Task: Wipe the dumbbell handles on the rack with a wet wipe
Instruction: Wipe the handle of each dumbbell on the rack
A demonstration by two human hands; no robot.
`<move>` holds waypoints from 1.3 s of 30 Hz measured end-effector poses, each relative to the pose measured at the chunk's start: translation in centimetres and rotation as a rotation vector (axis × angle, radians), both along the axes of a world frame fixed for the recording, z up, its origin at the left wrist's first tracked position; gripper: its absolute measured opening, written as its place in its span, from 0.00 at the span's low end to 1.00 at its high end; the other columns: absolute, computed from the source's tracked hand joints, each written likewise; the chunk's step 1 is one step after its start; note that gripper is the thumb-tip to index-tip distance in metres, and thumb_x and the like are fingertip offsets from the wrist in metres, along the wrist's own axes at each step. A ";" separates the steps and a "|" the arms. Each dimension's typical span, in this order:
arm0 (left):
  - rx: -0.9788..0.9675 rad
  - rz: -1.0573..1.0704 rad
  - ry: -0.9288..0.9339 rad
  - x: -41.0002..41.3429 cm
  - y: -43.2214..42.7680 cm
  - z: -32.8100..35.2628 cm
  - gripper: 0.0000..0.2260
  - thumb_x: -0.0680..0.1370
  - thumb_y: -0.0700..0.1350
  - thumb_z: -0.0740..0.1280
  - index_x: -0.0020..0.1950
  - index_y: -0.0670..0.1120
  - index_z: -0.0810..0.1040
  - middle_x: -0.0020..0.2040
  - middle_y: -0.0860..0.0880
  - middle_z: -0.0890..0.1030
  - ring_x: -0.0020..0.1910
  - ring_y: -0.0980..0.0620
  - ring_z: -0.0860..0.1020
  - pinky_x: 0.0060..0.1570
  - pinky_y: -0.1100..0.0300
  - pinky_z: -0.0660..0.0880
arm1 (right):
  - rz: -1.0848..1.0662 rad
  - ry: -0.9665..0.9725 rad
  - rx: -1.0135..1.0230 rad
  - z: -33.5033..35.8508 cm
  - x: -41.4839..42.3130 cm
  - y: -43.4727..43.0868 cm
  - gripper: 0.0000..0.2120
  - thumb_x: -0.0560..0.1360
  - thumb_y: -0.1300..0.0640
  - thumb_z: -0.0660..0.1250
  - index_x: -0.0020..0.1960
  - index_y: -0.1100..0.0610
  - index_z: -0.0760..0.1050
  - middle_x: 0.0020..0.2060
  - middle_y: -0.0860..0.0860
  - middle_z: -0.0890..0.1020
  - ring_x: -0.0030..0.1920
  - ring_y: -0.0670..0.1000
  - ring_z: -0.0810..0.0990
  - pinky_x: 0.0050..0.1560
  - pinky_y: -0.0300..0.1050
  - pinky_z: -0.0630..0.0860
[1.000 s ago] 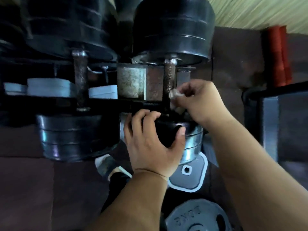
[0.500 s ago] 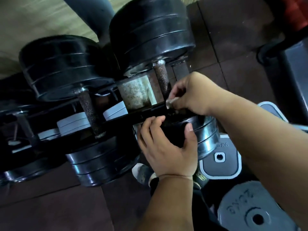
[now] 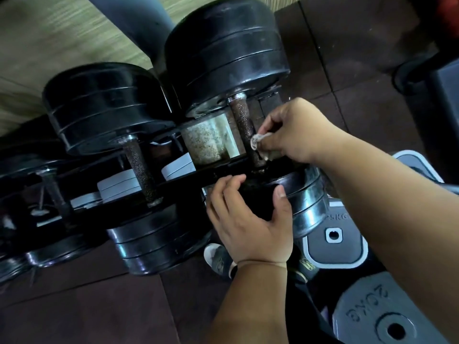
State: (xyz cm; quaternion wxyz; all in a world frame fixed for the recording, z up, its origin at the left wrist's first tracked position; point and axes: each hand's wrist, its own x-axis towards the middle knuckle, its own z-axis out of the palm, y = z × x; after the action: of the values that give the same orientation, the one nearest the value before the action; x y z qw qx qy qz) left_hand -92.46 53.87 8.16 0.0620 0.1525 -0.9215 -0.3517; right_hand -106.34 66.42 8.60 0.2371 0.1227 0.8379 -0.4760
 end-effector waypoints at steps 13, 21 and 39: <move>-0.012 -0.007 -0.004 -0.1 -0.1 0.0 0.25 0.75 0.62 0.66 0.62 0.44 0.78 0.64 0.47 0.77 0.64 0.42 0.75 0.66 0.43 0.71 | -0.139 0.237 0.148 1.4 0.6 -2.0 0.10 0.73 0.52 0.73 0.37 0.56 0.82 0.31 0.50 0.81 0.33 0.48 0.77 0.34 0.36 0.69; 0.005 -0.006 0.009 -0.1 -0.3 -0.1 0.25 0.75 0.61 0.67 0.62 0.44 0.79 0.64 0.46 0.77 0.65 0.41 0.75 0.65 0.41 0.71 | -0.159 0.221 0.106 1.0 -0.4 -2.1 0.03 0.71 0.56 0.77 0.44 0.54 0.85 0.33 0.47 0.81 0.34 0.44 0.78 0.35 0.28 0.70; 0.040 0.027 -0.013 -0.1 -0.1 0.1 0.25 0.72 0.62 0.69 0.61 0.46 0.79 0.64 0.48 0.77 0.65 0.41 0.74 0.69 0.45 0.69 | -0.079 0.225 0.114 1.8 0.0 -2.2 0.03 0.71 0.58 0.77 0.39 0.52 0.85 0.31 0.47 0.83 0.27 0.38 0.76 0.31 0.27 0.70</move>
State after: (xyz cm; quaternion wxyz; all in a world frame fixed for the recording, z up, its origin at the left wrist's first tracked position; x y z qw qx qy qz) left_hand -92.54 53.77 8.29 0.0577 0.1686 -0.9124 -0.3684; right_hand -106.32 64.22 10.38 0.1153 0.1146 0.8794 -0.4475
